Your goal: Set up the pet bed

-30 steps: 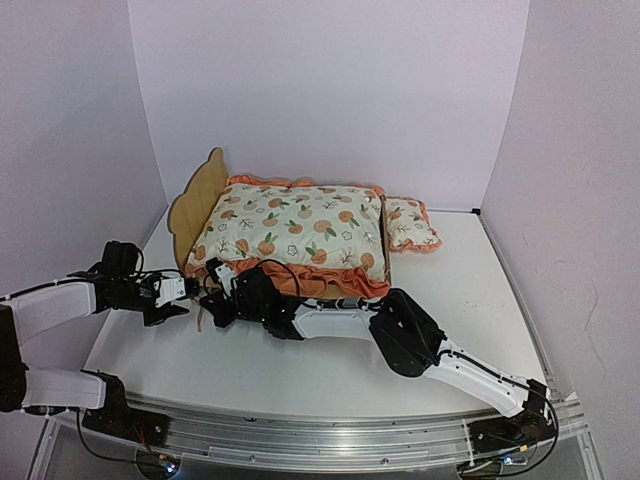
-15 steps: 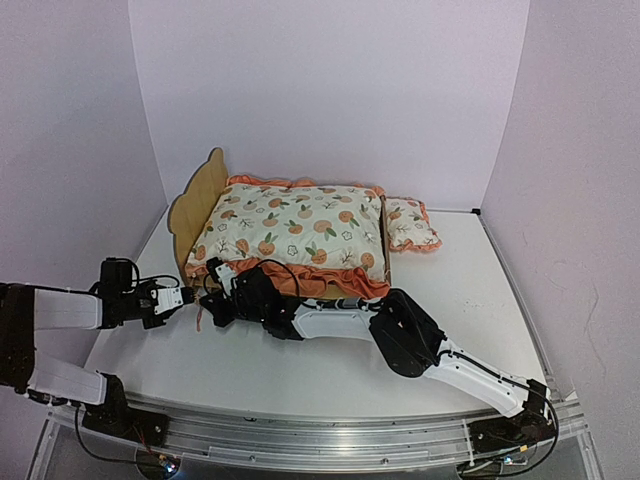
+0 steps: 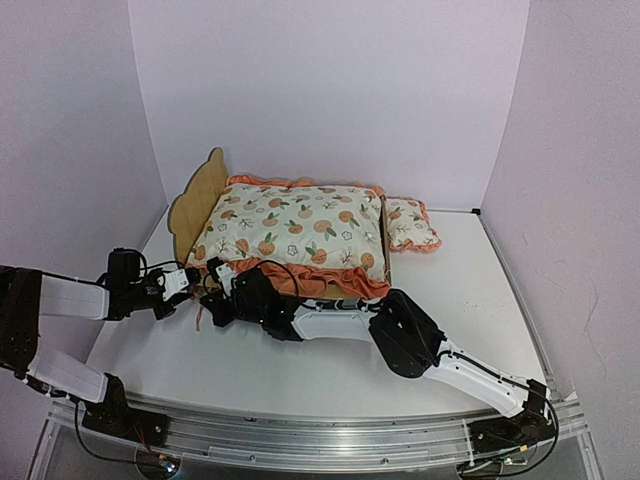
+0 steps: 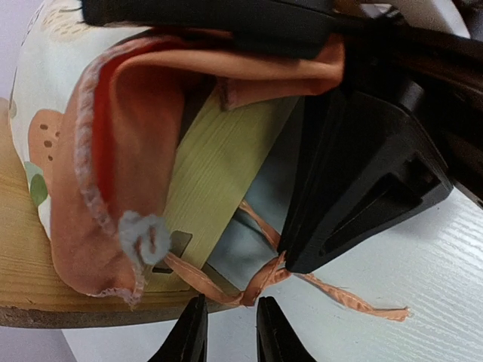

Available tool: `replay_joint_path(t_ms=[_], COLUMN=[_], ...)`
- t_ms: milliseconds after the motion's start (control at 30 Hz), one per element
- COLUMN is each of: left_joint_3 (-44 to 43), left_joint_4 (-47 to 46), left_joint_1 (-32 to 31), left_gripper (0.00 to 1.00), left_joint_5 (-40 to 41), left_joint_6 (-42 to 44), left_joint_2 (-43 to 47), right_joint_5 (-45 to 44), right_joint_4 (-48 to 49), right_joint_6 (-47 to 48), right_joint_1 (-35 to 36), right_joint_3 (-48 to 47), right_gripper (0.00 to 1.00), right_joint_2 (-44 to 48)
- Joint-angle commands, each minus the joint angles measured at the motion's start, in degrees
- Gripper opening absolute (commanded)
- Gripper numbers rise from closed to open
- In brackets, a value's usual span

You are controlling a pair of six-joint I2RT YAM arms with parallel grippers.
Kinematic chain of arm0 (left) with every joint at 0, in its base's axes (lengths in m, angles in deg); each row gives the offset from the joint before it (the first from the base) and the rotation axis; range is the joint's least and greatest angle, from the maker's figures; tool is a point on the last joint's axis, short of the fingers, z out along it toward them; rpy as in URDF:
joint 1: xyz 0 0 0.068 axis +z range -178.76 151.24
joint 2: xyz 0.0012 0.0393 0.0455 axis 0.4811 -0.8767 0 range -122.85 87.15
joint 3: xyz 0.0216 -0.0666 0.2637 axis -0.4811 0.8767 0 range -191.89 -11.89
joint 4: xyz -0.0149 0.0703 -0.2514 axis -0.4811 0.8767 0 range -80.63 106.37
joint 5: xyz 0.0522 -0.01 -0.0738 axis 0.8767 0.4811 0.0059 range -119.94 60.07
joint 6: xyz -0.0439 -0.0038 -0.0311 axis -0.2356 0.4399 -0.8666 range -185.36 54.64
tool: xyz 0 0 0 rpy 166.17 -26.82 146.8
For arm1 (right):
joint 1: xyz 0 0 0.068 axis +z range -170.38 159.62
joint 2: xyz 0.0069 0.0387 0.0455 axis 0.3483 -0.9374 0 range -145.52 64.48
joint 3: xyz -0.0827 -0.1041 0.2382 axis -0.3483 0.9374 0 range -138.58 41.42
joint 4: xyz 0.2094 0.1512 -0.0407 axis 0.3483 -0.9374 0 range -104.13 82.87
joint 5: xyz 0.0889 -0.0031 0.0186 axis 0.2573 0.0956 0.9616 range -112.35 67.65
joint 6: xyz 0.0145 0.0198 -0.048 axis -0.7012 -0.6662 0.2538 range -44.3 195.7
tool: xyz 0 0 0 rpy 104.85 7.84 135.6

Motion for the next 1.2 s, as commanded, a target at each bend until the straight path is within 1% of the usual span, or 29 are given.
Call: replay_joint_path(t_ms=[0, 133, 233, 433, 567, 633, 800, 967, 1033, 1100, 1167], left_joint_3=[-3.51, -3.96, -3.75, -2.43, -2.68, -2.76, -2.33, -2.14, -2.43, -3.01, -4.71], left_joint_4=[-0.51, -0.68, -0.33, 0.09, -1.39, -2.53, -7.09, -6.51, -5.52, -2.84, 1.66], left_joint_1=[-0.04, -0.08, -0.07, -1.37, -1.76, -1.99, -2.01, -1.96, -1.99, -1.95, -2.00], left_gripper=[0.23, 0.24, 0.24, 0.26, 0.27, 0.26, 0.19, 0.16, 0.11, 0.01, 0.00], left_joint_5=[2.25, 5.67, 5.99, 4.02, 3.08, 2.79, 5.37, 5.77, 5.65, 5.23, 4.94], left_joint_6=[-8.11, -13.33, -16.42, -15.05, -16.88, -17.77, -20.62, -21.31, -21.82, -21.93, -22.45], left_joint_2=[-0.87, -0.97, -0.84, -0.43, -1.14, -1.61, -2.81, -2.59, -2.30, -1.73, -0.93], right_joint_5=[-1.93, -3.36, -4.06, -4.69, -4.75, -4.73, -4.83, -5.54, -6.70, -8.26, -9.89], right_joint_4=[1.64, 2.03, 2.25, 2.48, 2.56, 2.54, 2.84, 3.25, 3.43, 3.37, 2.34], right_joint_6=[-0.45, -0.82, -0.88, -1.15, -1.17, -1.30, -1.58, -1.76, -2.25, -2.98, -3.07], right_joint_1=[-0.32, -0.32, -0.30, -0.33, -0.32, -0.30, -0.35, -0.31, -0.32, -0.40, -0.57], right_joint_3=[0.16, 0.51, 1.05, 1.24, 1.24, 1.24, 1.20, 1.19, 1.12, 1.02, 0.09], right_gripper=[0.00, 0.00, 0.00, 0.00, 0.00, 0.00, 0.00, 0.00, 0.00, 0.00, 0.00], right_joint_2=[0.78, 0.99, 1.35, 1.47, 1.38, 1.40, 1.46, 1.58, 1.61, 1.76, 1.68])
